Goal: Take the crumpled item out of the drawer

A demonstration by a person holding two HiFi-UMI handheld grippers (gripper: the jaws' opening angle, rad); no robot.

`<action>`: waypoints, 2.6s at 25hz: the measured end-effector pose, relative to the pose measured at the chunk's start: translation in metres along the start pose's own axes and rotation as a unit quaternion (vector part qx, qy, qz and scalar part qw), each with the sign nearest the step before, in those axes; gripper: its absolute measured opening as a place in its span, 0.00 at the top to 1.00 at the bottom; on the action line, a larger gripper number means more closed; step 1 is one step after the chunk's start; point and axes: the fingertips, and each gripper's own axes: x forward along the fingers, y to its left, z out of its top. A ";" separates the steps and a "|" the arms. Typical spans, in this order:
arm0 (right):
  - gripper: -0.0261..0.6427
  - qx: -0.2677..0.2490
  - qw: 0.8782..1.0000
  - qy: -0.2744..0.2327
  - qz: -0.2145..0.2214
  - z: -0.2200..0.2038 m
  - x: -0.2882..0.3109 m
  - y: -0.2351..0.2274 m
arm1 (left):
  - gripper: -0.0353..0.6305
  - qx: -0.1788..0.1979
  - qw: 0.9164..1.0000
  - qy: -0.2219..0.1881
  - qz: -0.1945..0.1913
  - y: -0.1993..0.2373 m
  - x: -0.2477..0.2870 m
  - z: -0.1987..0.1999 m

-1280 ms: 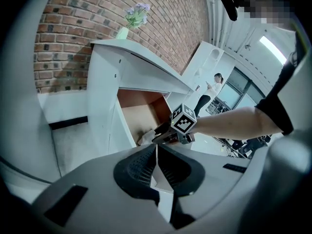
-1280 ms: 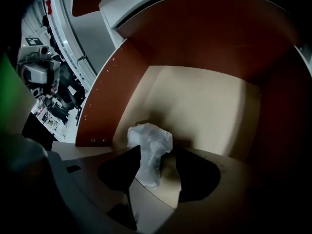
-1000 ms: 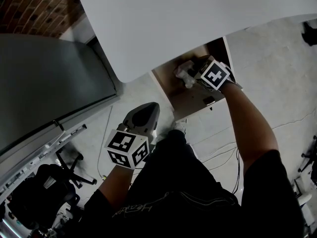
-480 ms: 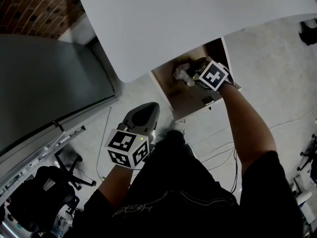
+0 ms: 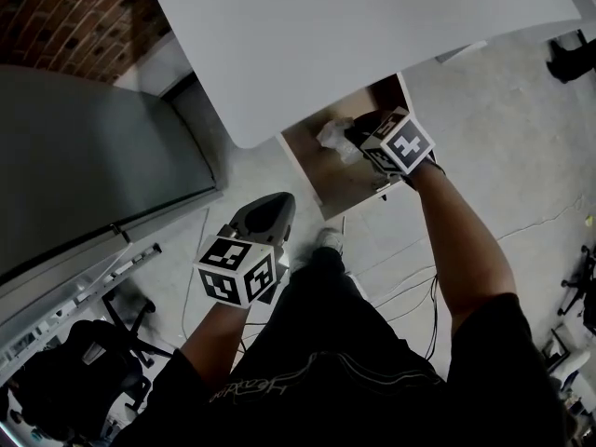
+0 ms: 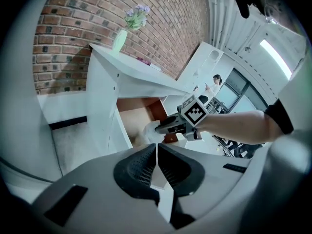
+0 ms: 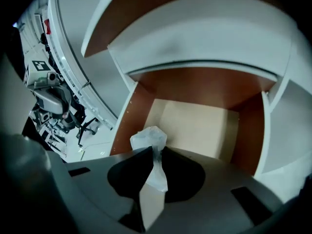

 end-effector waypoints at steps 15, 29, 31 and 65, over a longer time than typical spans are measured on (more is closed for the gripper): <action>0.85 0.094 0.977 -0.184 -0.054 0.051 -0.178 0.131 | 0.90 0.056 0.995 -0.050 -0.072 -0.095 -0.127 0.036; 0.85 0.094 0.933 -0.339 -0.075 0.101 -0.354 0.299 | 0.90 0.168 0.970 -0.101 -0.143 -0.198 -0.275 0.063; 0.85 0.083 0.930 -0.348 -0.088 0.105 -0.382 0.321 | 0.90 0.181 0.965 -0.113 -0.150 -0.216 -0.300 0.070; 0.85 0.079 0.913 -0.381 -0.122 0.090 -0.398 0.406 | 0.90 0.191 0.953 -0.150 -0.179 -0.224 -0.348 0.059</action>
